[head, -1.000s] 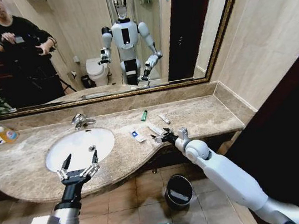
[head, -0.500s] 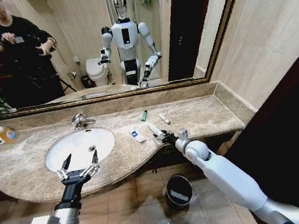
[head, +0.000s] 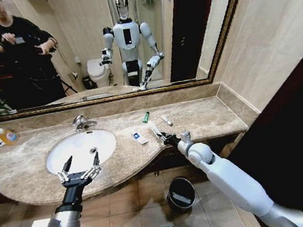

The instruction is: Pick up the trash from the sink and place it in the trash bin.

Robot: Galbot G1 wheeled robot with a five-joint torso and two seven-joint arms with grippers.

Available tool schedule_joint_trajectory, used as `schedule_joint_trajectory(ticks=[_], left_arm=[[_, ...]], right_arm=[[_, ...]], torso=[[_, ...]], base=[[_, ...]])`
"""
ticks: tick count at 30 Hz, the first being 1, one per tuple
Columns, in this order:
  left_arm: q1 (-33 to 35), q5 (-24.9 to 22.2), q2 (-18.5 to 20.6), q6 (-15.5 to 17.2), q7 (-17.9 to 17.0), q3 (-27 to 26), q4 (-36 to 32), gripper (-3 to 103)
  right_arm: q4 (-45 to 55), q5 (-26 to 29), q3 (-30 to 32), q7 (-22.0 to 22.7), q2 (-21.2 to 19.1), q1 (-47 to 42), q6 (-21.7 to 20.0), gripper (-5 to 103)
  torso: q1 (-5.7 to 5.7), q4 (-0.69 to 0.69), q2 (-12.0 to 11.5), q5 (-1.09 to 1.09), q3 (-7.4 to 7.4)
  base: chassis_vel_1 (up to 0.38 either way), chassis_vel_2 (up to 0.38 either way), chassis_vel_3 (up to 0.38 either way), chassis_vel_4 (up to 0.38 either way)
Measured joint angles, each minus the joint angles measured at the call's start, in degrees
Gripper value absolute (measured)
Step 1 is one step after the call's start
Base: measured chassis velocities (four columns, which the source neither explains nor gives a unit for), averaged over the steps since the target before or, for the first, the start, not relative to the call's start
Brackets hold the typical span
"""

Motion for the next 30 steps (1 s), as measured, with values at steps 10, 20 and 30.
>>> schedule_joint_trajectory(ticks=[10, 20, 30], left_arm=[[0.0, 0.0, 0.0, 0.0, 0.0, 0.0, 0.0, 100], [0.0, 0.0, 0.0, 0.0, 0.0, 0.0, 0.0, 100], [0.0, 0.0, 0.0, 0.0, 0.0, 0.0, 0.0, 100]], right_arm=[[10.2, 0.7, 6.8, -0.9, -3.1, -8.3, 0.4, 10], [24.1, 0.3, 15.6, 0.0, -6.9, -26.2, 1.8, 10], [30.0, -1.9, 16.8, 1.4, -4.9, -35.3, 2.5, 10]], torso=[[0.00, 0.00, 0.0, 0.00, 0.00], [0.00, -0.01, 0.0, 0.01, -0.01], [0.00, 0.00, 0.0, 0.00, -0.01]], base=[[0.000, 0.000, 0.000, 0.000], [0.000, 0.000, 0.000, 0.000], [0.000, 0.000, 0.000, 0.000]])
